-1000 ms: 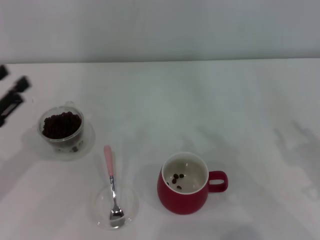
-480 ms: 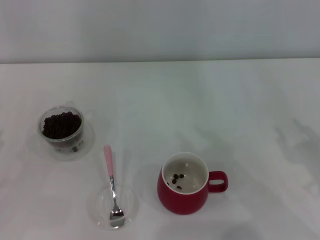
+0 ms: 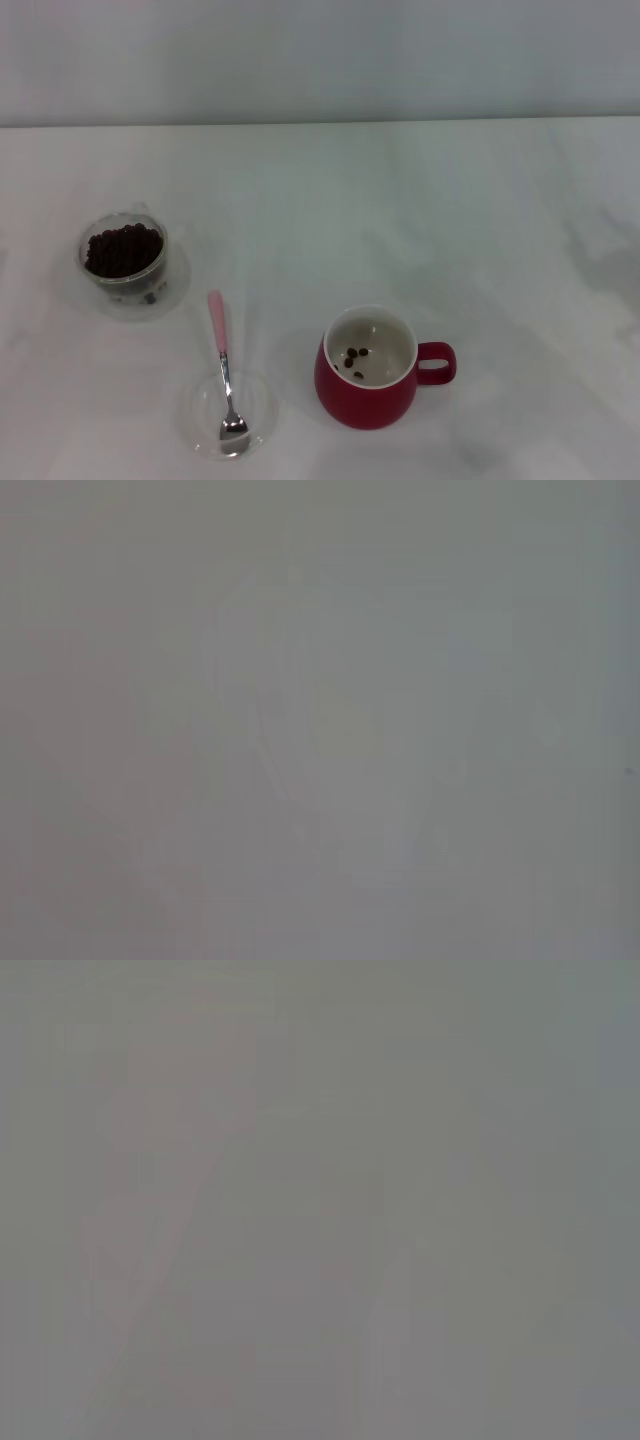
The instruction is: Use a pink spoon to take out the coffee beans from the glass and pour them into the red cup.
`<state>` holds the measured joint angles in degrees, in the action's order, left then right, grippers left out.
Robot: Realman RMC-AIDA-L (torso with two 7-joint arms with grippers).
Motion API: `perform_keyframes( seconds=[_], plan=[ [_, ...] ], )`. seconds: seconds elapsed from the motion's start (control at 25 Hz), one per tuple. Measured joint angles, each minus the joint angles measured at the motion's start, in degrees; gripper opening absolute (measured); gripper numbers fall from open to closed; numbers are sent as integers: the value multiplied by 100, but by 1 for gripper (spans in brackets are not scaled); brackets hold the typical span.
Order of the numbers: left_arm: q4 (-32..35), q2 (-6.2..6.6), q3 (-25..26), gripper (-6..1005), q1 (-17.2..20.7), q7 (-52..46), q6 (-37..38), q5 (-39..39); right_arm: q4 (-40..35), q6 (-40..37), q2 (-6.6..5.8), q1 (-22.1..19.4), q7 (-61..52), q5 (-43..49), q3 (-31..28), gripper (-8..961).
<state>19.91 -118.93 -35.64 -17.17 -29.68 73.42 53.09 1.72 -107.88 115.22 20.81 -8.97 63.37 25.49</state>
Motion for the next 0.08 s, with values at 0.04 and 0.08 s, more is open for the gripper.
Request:
perform_keyframes(
  seconds=[0.04,0.08],
  plan=[
    [-78,-1,1,569,-68,137,-3,-35,-90,66,-2,4,-48,-7,-9,528],
    [-133,-3,1,569,-123,214,-3,-67,-175,137,-5,3,-80,-22,-11,528]
  ],
)
